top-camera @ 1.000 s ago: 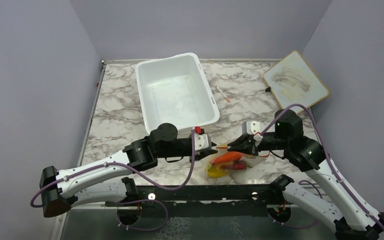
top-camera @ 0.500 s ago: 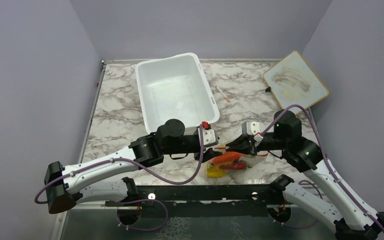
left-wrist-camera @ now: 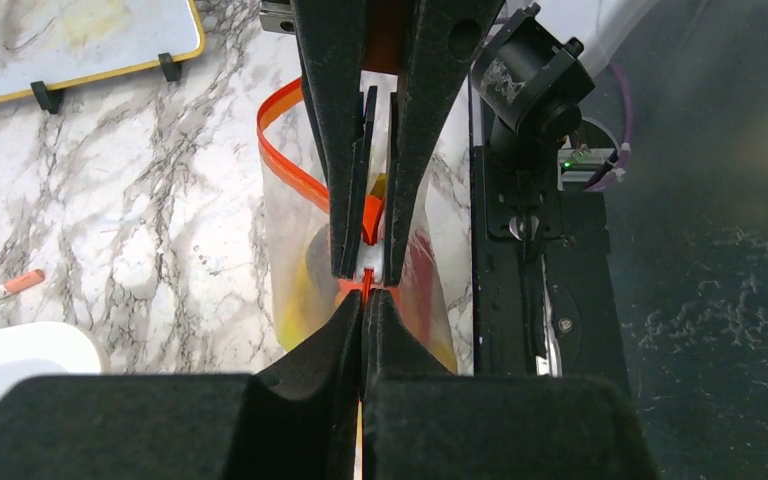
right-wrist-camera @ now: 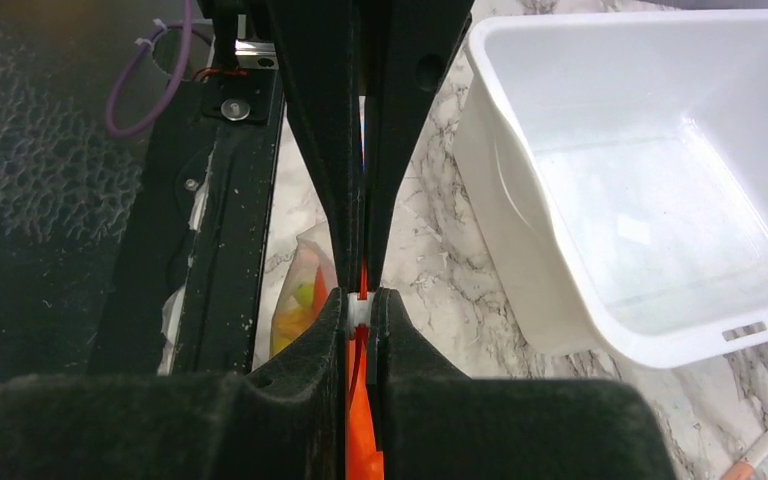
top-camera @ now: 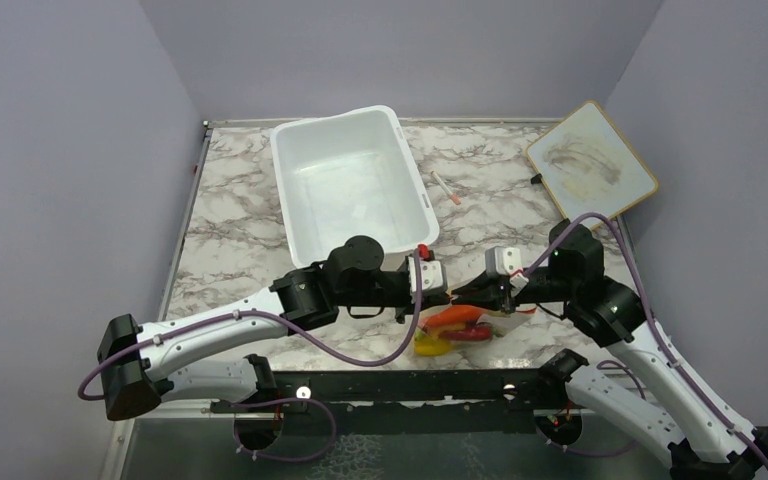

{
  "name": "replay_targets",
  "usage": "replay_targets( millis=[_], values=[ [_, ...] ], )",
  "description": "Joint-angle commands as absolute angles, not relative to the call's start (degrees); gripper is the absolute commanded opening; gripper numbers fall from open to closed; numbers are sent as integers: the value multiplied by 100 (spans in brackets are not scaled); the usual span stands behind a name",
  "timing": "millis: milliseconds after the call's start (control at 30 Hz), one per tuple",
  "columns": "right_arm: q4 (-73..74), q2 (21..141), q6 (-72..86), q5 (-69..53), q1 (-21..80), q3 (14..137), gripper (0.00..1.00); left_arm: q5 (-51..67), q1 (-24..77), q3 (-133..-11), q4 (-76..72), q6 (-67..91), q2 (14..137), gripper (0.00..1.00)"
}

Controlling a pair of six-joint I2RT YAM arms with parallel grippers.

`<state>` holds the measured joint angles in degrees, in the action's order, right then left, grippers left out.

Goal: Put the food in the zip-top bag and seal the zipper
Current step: Zip the zipper food storage bag at the center of the board.

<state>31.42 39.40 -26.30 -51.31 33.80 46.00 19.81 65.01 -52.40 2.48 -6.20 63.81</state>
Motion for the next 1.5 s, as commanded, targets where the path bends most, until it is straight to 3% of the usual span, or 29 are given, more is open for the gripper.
replay_targets(
  millis=[0,733,1467],
  values=[
    [3262,3826,-2906,-5129,3384,4640,1,2014,6495,-5423,446,-874,6094,0],
    [4584,3624,-3430,-3970,3382,5249,1,679,6495,-5657,1718,-2082,5128,0],
    [6016,3870,-4089,-3083,3382,5998,1,-426,6495,-5734,2572,-2292,4592,0]
  ],
)
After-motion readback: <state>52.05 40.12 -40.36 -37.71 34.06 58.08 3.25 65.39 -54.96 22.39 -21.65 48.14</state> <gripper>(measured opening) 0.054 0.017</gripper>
